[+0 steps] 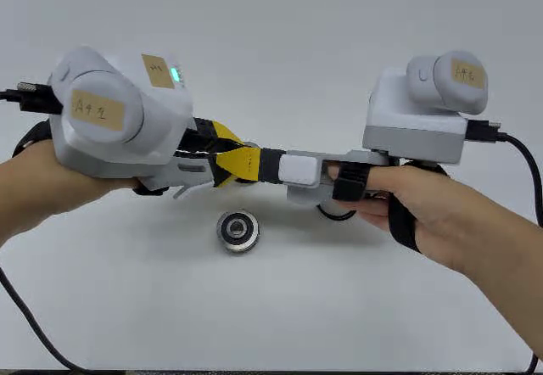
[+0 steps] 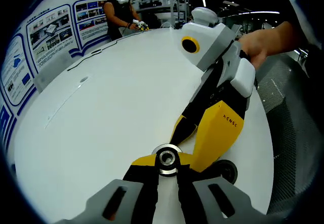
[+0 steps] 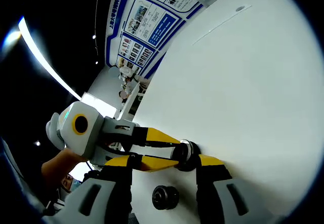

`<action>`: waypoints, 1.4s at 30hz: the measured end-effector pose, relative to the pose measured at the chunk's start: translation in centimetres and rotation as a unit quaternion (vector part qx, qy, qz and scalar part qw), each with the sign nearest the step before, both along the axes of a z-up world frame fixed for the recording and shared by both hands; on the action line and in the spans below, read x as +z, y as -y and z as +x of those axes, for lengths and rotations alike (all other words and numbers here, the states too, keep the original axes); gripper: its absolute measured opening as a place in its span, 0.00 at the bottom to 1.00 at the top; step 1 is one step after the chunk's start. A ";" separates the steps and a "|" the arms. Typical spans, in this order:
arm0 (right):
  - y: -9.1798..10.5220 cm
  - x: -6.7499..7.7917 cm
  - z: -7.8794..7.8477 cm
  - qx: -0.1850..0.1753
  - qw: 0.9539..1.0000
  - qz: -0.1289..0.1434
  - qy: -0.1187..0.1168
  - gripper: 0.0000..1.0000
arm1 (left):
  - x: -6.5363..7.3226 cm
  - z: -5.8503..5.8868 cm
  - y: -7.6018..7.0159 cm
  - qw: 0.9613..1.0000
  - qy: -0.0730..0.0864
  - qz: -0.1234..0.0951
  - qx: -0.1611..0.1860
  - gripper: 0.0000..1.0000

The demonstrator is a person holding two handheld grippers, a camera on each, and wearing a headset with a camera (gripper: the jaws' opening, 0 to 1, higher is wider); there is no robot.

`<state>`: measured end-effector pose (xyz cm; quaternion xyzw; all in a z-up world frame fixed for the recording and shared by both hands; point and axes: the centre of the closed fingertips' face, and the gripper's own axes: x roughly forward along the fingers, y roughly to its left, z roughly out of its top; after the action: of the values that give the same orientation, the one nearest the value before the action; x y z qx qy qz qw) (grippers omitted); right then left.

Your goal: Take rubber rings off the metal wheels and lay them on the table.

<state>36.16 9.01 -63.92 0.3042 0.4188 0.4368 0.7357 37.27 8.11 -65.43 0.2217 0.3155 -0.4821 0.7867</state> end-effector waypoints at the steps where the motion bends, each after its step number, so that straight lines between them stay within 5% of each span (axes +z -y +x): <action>1: 0.0 0.0 0.0 0.000 1.000 0.001 -0.001 0.52 | 0.0 0.0 0.0 1.000 0.000 0.000 0.000 0.13; 5: 0.2 0.2 0.1 -0.009 1.000 0.018 -0.019 0.51 | 0.0 0.0 0.0 1.000 0.000 -0.001 0.001 0.13; 25: 0.7 0.2 0.2 -0.020 0.999 0.018 -0.022 0.44 | 0.0 0.1 0.0 1.000 0.001 -0.004 0.001 0.13; 36: 1.2 -0.3 0.8 -0.039 0.999 0.014 -0.031 0.29 | 0.0 0.1 0.0 1.000 0.001 -0.003 0.000 0.13; 42: 1.8 -1.7 1.3 -0.053 0.998 -0.016 -0.038 0.11 | 0.0 0.1 0.0 1.000 0.001 -0.003 0.001 0.13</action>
<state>37.51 7.26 -65.63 0.3310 0.4364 0.3785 0.7462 37.40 8.13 -65.40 0.2195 0.3133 -0.4823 0.7881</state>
